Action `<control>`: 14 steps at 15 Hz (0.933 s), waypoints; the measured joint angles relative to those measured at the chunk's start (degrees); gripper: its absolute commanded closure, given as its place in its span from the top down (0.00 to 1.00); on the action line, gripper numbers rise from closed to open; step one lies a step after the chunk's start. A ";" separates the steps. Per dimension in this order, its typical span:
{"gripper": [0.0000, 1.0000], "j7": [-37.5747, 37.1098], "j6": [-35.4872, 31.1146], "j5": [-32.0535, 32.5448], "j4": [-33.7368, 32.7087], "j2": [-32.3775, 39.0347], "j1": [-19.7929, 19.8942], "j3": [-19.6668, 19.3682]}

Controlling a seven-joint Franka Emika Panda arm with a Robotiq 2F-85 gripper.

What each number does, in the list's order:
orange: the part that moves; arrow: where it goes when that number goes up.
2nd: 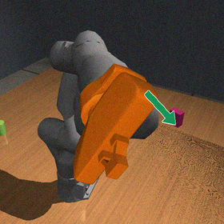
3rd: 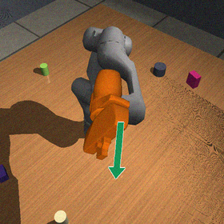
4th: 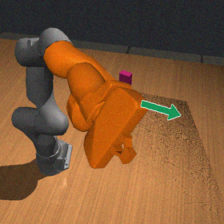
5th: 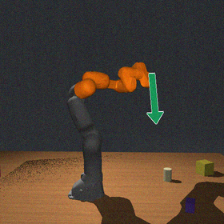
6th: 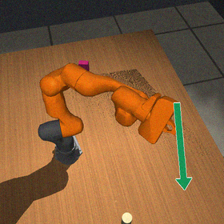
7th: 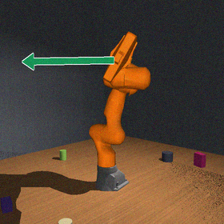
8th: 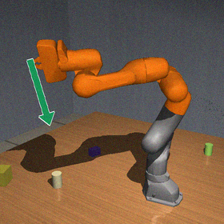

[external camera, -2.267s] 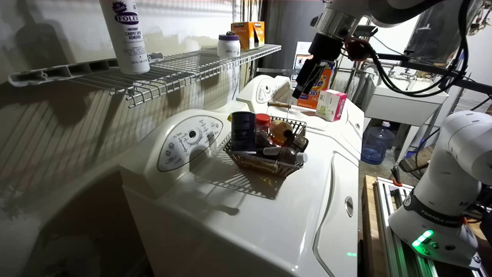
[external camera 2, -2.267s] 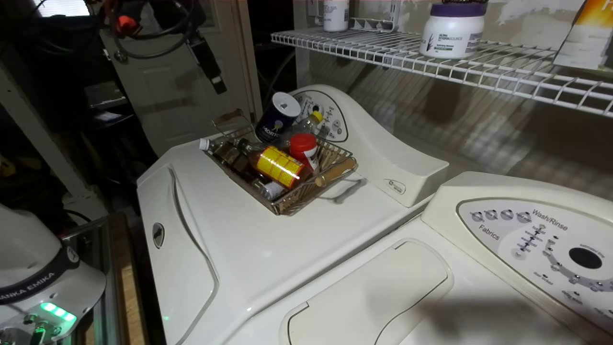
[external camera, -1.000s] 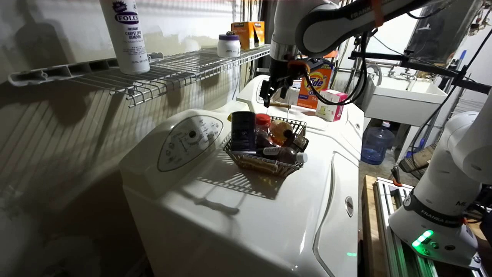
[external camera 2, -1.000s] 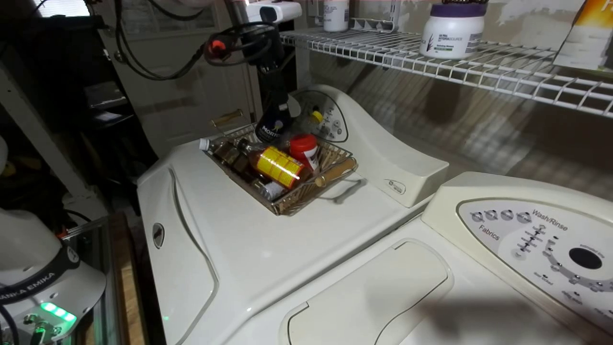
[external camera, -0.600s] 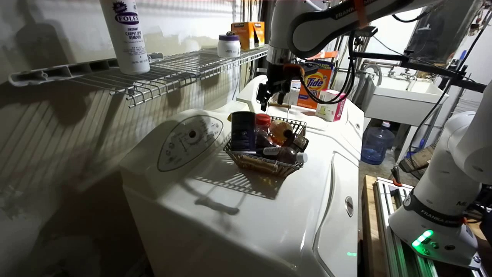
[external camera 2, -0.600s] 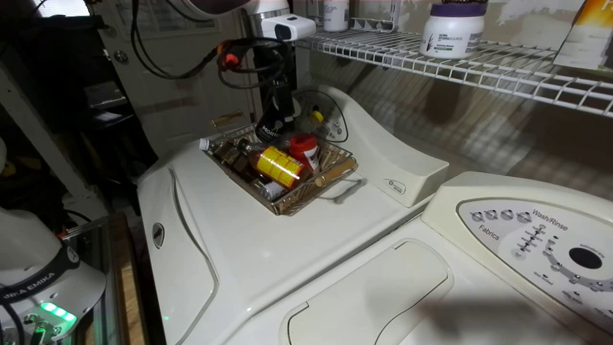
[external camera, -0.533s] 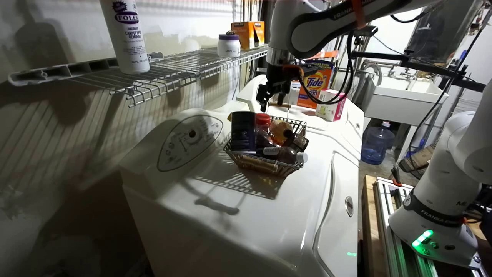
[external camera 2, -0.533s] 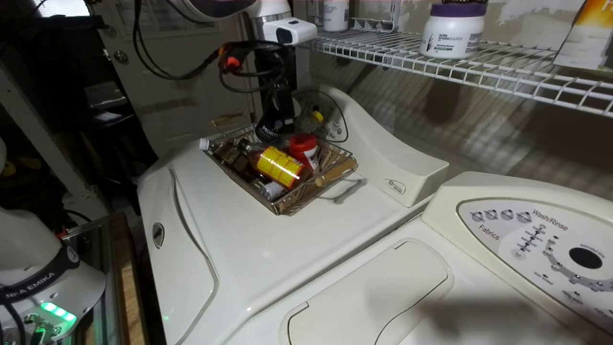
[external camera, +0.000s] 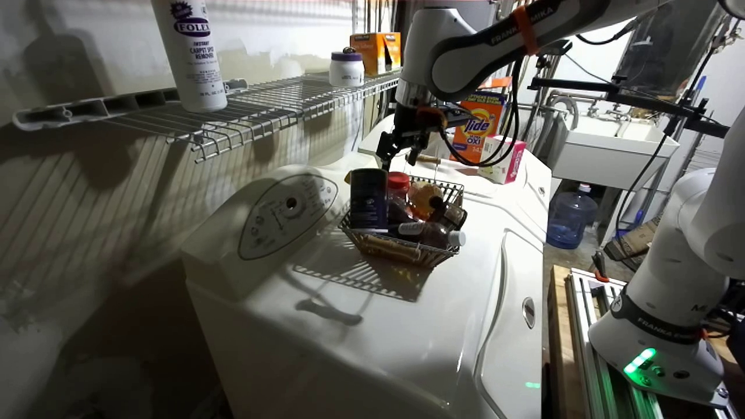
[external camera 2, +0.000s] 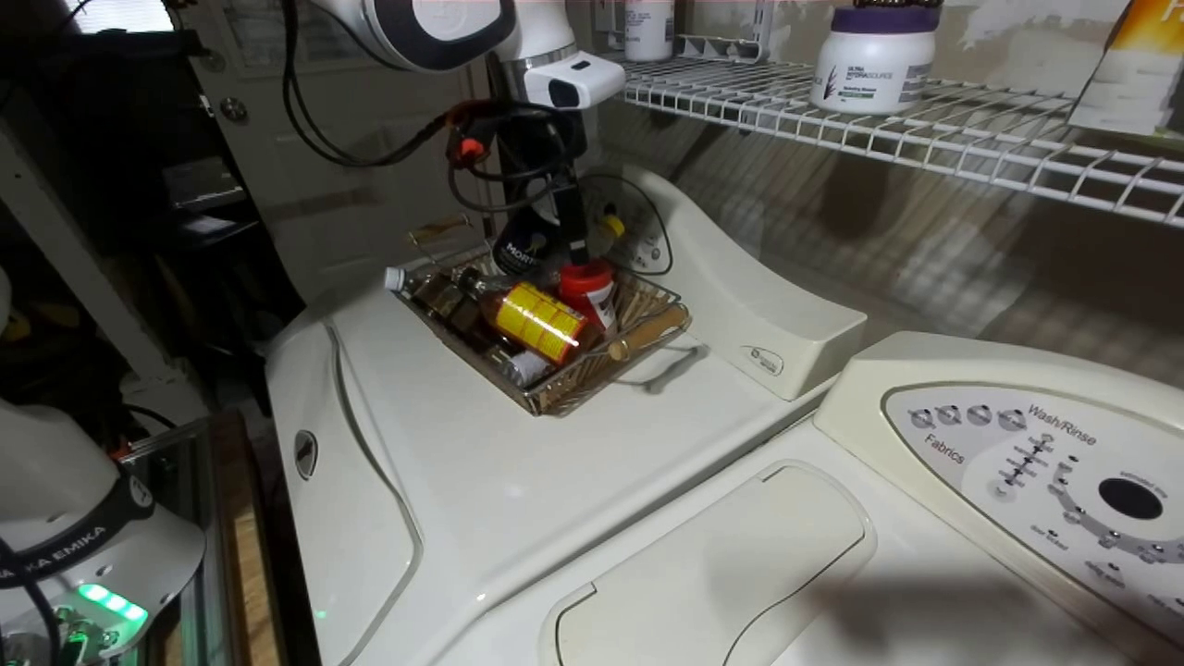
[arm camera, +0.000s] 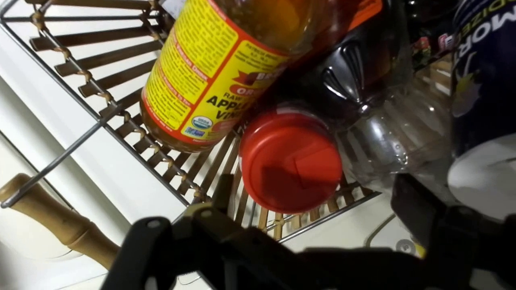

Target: Pick up the bottle with the red lid and put it on the shelf

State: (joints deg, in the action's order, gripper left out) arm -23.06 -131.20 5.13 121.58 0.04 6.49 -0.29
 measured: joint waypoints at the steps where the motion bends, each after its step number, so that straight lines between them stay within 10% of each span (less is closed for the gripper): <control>1: 1.00 -0.14 -0.76 0.00 0.05 0.37 -0.01 -0.10; 8: 0.98 -1.13 -1.68 0.07 0.13 2.76 -0.11 -0.93; 14: 0.48 -1.96 -1.68 0.09 0.13 3.98 -0.33 -1.59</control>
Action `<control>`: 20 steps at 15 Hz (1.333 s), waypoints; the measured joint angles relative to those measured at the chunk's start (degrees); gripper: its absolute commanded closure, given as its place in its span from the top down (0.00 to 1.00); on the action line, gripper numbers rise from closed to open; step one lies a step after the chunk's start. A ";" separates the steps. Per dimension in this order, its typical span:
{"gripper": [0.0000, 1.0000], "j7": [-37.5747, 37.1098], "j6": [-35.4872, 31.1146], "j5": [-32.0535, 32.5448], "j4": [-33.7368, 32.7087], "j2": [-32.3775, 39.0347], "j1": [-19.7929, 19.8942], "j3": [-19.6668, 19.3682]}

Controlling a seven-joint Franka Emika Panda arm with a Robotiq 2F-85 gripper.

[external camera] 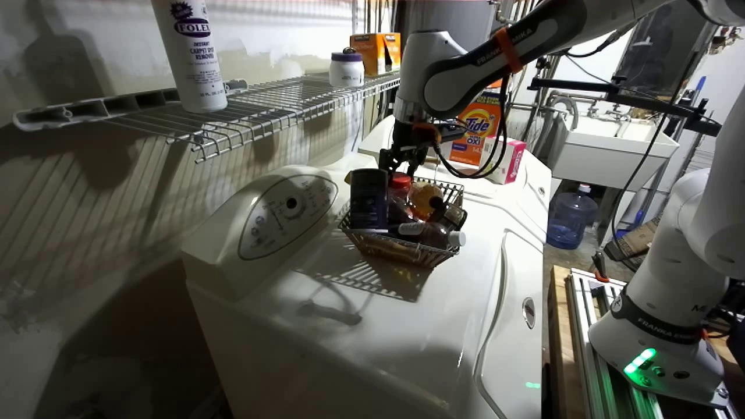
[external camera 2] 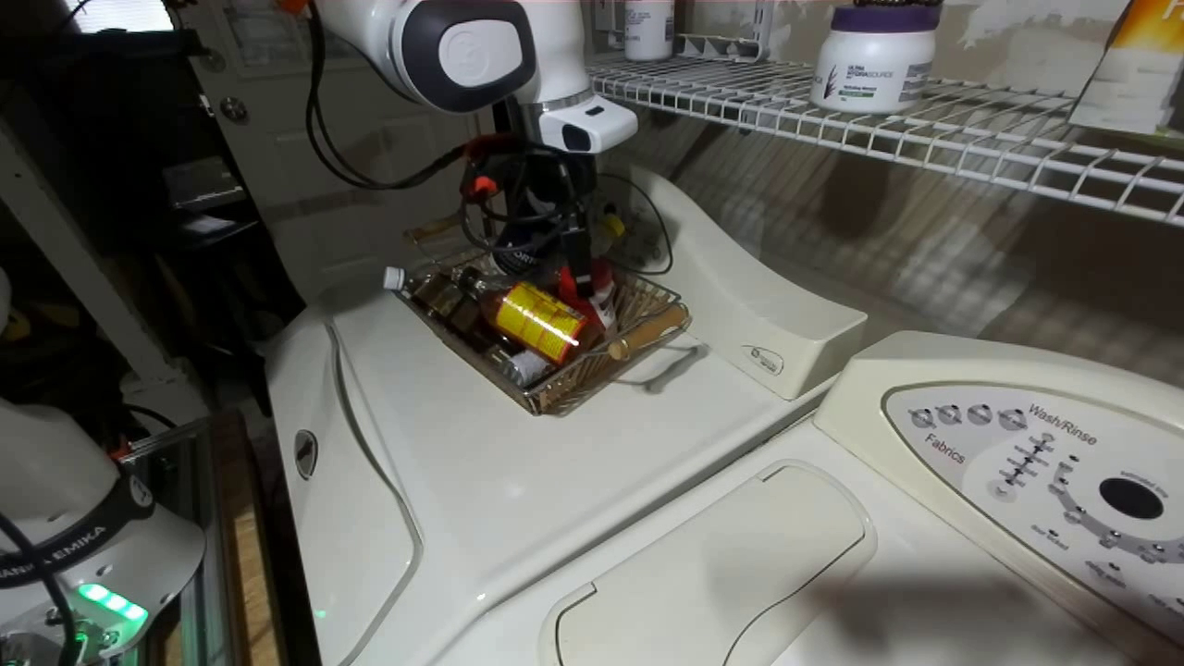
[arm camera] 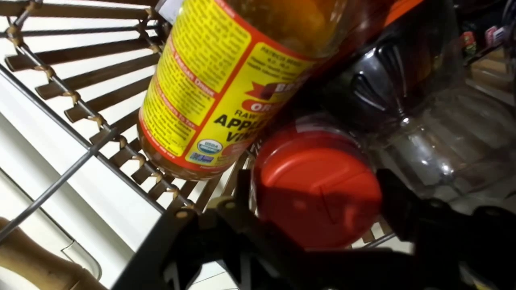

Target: Pick up the bottle with the red lid and put it on the shelf

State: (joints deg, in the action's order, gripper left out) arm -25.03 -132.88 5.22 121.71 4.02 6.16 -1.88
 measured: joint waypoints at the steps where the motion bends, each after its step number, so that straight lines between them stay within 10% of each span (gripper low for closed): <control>1: 0.47 -0.30 0.00 0.00 -0.01 0.03 -0.10 -0.12; 20: 0.47 -4.27 8.27 0.04 -0.53 -13.60 -0.61 -0.61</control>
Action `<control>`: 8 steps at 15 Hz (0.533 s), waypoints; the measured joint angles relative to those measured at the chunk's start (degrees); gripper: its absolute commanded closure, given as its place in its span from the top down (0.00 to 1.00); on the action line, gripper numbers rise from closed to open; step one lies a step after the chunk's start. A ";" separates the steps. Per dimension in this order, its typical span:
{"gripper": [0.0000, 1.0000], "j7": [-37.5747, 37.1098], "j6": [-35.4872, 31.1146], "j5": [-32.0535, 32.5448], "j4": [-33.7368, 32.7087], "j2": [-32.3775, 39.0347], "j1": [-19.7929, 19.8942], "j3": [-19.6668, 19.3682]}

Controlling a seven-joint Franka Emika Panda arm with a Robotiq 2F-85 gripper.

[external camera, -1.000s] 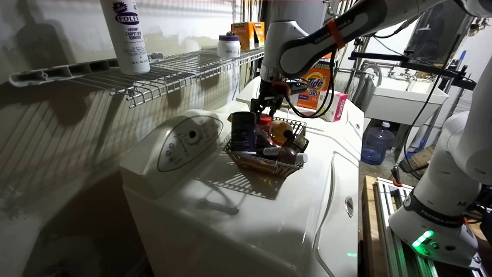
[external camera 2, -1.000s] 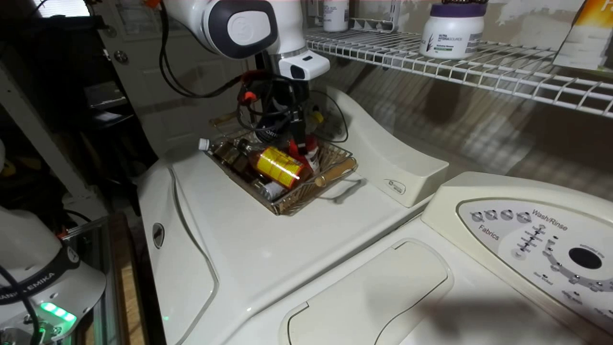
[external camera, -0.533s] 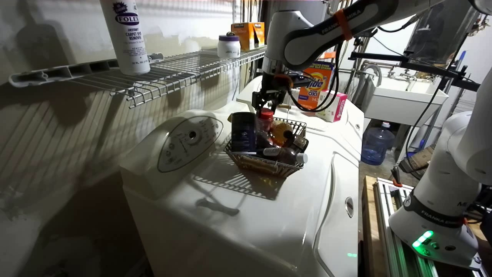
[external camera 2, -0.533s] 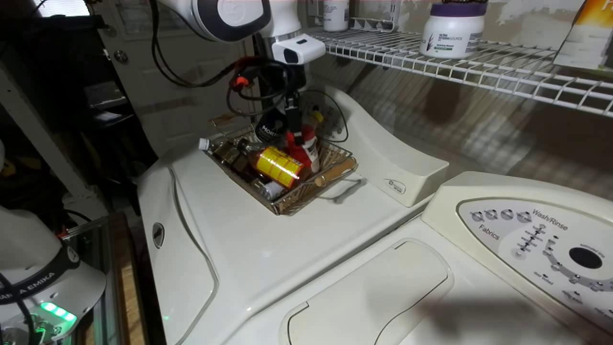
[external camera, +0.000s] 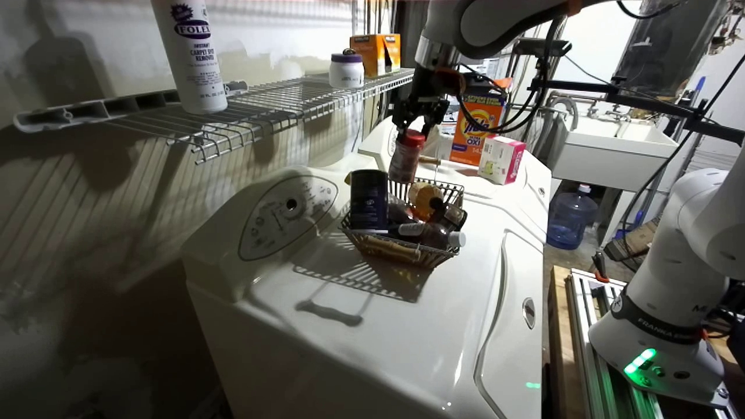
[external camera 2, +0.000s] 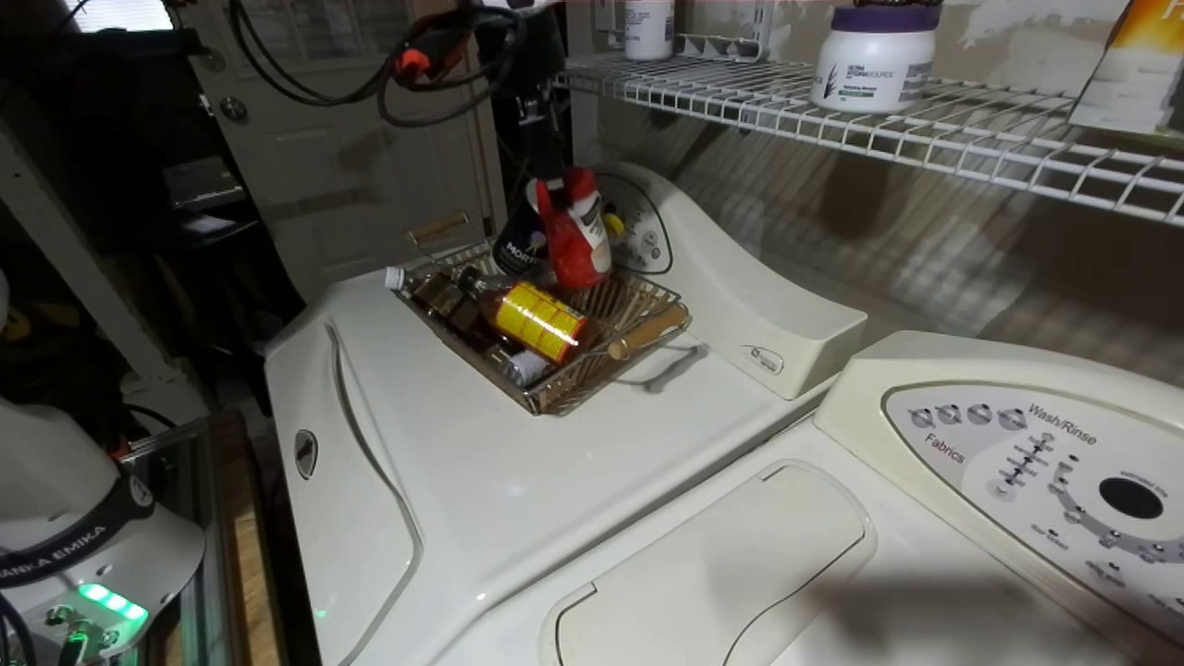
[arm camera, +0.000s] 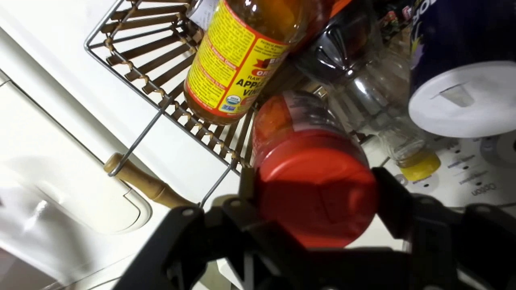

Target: Pick up the bottle with the red lid and put it on the shelf

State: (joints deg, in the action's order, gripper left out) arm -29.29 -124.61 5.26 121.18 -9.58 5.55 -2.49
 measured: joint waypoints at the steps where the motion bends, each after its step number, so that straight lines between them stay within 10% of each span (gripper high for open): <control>1: 0.47 0.06 0.47 -0.03 -0.08 -1.10 0.00 0.02; 4: 0.47 0.15 1.82 -0.12 -0.94 -3.88 -0.01 0.17; 5: 0.72 0.32 2.24 -0.25 -1.56 -4.57 -0.02 0.26; 8: 0.72 0.46 3.34 -0.54 -3.32 -5.61 -0.06 0.54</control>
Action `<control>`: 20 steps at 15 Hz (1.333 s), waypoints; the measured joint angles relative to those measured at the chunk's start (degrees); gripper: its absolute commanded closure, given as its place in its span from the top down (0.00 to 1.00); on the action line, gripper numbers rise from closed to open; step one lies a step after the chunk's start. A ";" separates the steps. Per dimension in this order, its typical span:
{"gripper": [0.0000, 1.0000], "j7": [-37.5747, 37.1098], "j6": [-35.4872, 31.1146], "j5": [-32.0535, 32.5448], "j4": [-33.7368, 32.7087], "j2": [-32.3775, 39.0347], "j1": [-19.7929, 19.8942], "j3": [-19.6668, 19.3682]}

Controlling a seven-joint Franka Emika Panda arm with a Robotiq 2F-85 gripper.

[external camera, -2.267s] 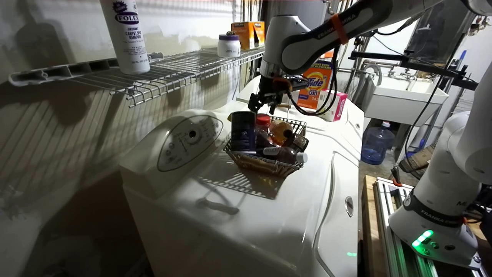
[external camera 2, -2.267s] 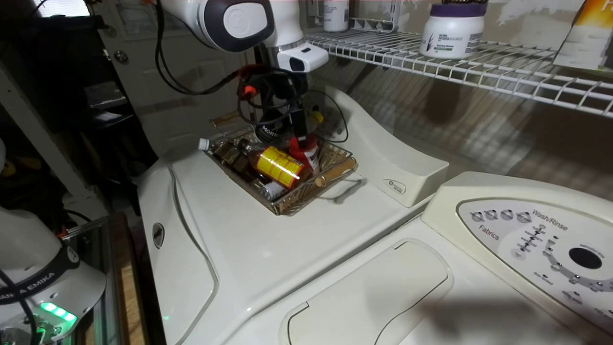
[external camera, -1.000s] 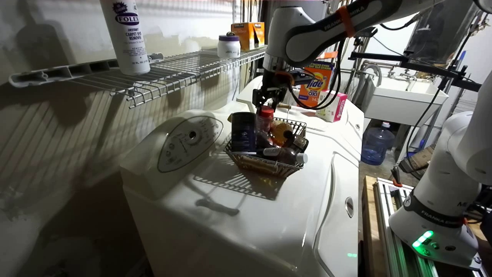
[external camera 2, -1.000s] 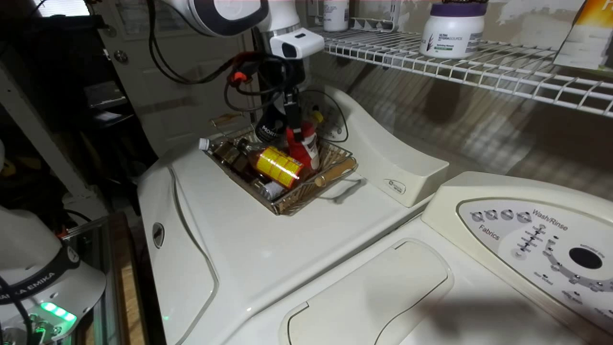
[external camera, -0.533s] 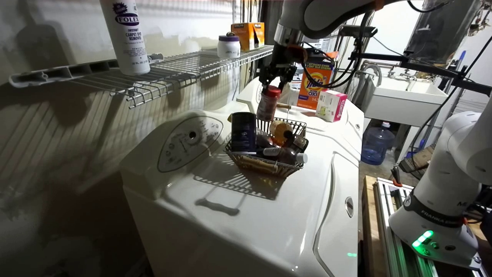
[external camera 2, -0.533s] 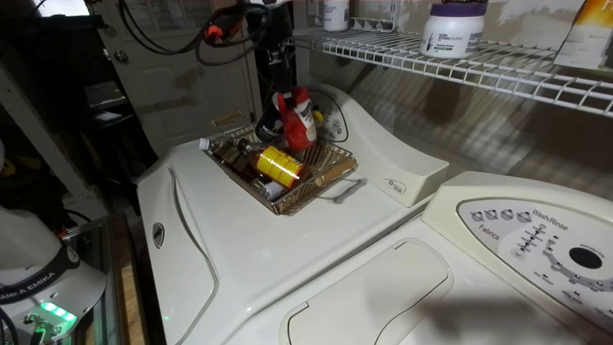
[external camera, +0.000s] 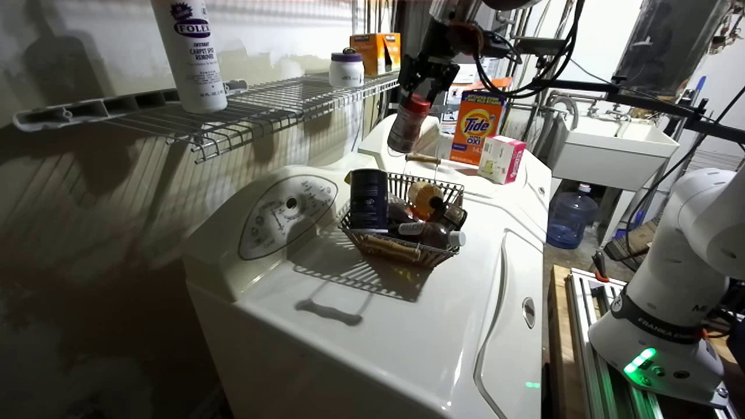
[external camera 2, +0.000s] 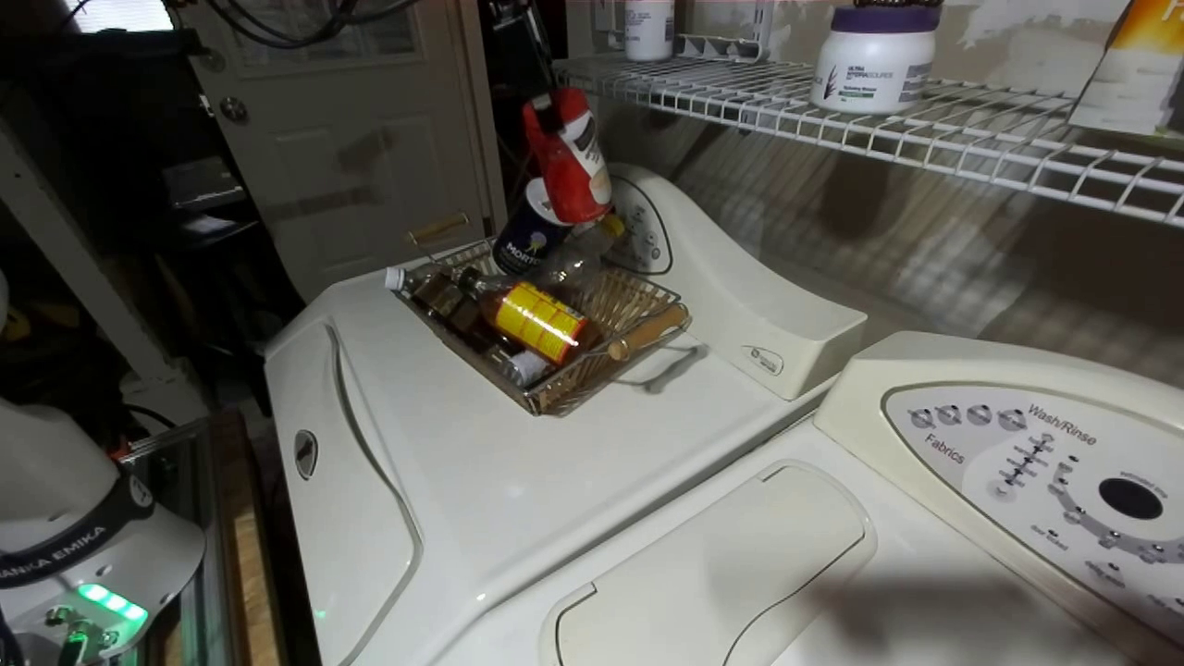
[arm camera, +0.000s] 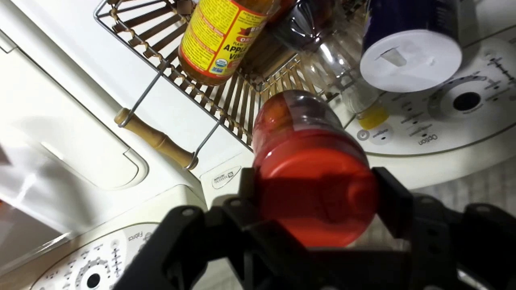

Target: Pick up the bottle with the red lid and put it on the shelf

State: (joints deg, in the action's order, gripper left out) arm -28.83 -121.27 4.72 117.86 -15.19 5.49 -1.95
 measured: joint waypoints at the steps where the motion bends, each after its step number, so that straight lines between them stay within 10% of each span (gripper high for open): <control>1: 0.72 0.00 0.08 -0.03 -0.14 -0.06 -0.01 0.02; 5: 0.72 0.01 0.18 -0.05 -0.14 -0.03 -0.01 0.03; 6: 0.47 0.01 0.19 -0.05 -0.14 -0.02 -0.01 0.03; 20: 0.47 5.51 -1.53 -3.73 -8.51 0.42 -2.32 1.60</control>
State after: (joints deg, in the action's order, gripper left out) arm -23.32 -122.81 0.99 109.35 -14.76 3.17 -0.35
